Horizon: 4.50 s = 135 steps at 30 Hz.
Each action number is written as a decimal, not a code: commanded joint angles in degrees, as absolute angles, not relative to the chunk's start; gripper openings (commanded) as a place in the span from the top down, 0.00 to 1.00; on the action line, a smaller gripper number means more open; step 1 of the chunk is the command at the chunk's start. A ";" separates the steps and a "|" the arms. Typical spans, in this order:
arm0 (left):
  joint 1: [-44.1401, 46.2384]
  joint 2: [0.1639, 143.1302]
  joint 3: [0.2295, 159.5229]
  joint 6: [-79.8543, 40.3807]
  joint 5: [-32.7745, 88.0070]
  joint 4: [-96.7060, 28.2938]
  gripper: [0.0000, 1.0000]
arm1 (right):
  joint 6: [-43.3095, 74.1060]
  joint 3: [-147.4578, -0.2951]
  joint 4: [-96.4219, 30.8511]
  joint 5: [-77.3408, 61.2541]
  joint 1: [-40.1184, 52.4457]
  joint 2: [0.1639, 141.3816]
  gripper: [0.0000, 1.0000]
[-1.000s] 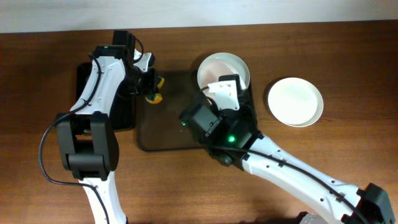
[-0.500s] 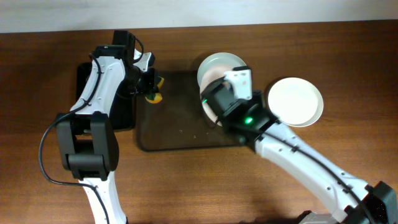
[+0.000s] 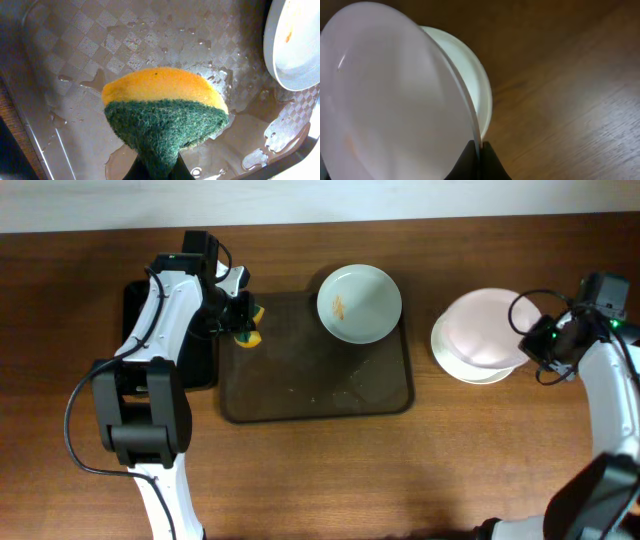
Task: Clean dirty plates on tray and stack at the side
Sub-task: 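Carry the plate with right gripper and stack it on the right plate, then move right gripper back and grasp rim of the last tray plate, then scrub the last plate with the sponge while right gripper holds it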
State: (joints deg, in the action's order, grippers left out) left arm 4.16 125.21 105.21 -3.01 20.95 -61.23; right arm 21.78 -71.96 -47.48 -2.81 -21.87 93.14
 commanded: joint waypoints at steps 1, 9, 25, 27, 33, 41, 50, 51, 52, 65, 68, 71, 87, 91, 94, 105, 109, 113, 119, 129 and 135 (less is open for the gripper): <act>4.23 125.78 104.97 -3.38 21.15 -61.17 1.00 | 20.71 -71.24 -46.09 -3.92 -22.92 98.32 0.96; 4.23 125.78 104.97 -3.38 21.15 -61.17 0.99 | 14.70 -71.26 -45.56 -13.39 -22.83 103.15 0.54; 4.34 125.78 104.99 -3.38 21.15 -61.36 0.99 | 38.02 -75.61 -31.92 2.26 13.56 107.28 0.68; 4.34 125.78 104.97 -3.38 21.15 -61.36 0.99 | 39.90 -75.61 -30.59 1.76 14.44 111.72 0.70; 4.34 125.78 104.97 -3.38 21.15 -61.58 0.99 | 40.12 -75.68 -26.04 -0.62 14.79 113.75 0.71; 4.34 125.78 104.97 -3.38 21.15 -62.19 1.00 | 39.53 -76.47 -24.51 -6.85 14.98 113.51 0.74; 4.34 125.78 104.97 -3.38 21.12 -62.15 1.00 | 42.96 -76.44 -22.92 -3.88 16.86 117.82 0.82; 4.34 125.78 104.97 -3.38 21.15 -62.17 1.00 | 42.96 -76.44 -23.79 -4.86 17.28 117.82 0.85; 4.34 125.78 104.97 -3.38 21.15 -62.17 1.00 | 42.94 -76.44 -25.30 -6.68 17.98 117.82 0.86; 4.34 125.78 104.97 -3.38 21.15 -61.98 1.00 | 23.75 -88.03 -42.26 -11.62 24.62 116.77 0.41; 4.36 125.78 104.97 -3.38 21.15 -61.98 0.99 | 11.99 -88.86 -40.51 -6.87 21.91 117.60 0.30; 4.40 125.78 104.97 -3.38 21.15 -61.98 0.99 | 3.62 -89.69 -39.90 -12.03 19.40 120.84 0.34; 4.60 125.78 104.97 -3.36 21.12 -62.02 1.00 | 26.98 -93.21 -39.59 -12.62 25.15 127.81 0.96; 4.62 125.78 104.97 -3.38 21.12 -61.73 0.99 | 42.87 -93.21 -43.81 -6.81 28.25 127.81 0.96; 4.84 125.78 104.97 -3.38 21.15 -61.36 0.99 | 46.00 -93.21 -42.94 -6.94 27.94 127.81 0.96; 11.75 125.80 96.95 -6.15 7.46 -49.50 0.99 | 39.40 -93.21 -40.71 -8.78 25.56 127.81 0.96; 12.60 125.80 88.64 -6.20 7.66 -34.52 0.99 | 39.38 -93.21 -40.49 -8.78 25.56 127.81 0.96; 15.00 125.80 84.86 -6.17 6.70 -25.26 0.99 | 39.20 -93.21 -40.49 -8.75 25.56 127.81 0.96; 18.15 125.82 81.32 -10.02 1.06 -30.76 0.99 | 38.89 -93.21 -40.49 -8.75 25.56 127.81 0.96; 16.38 125.89 86.13 -15.42 -7.75 -36.64 0.99 | 38.11 -93.17 -40.51 -8.75 25.58 127.81 0.96; 16.51 126.54 86.08 -15.40 -13.93 -32.25 0.99 | 38.09 -93.17 -40.51 -8.75 25.58 127.81 0.96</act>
State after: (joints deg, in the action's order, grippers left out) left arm 16.91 123.68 86.94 -14.66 -10.20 -30.85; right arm 38.76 -93.73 -40.25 -10.35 25.91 126.82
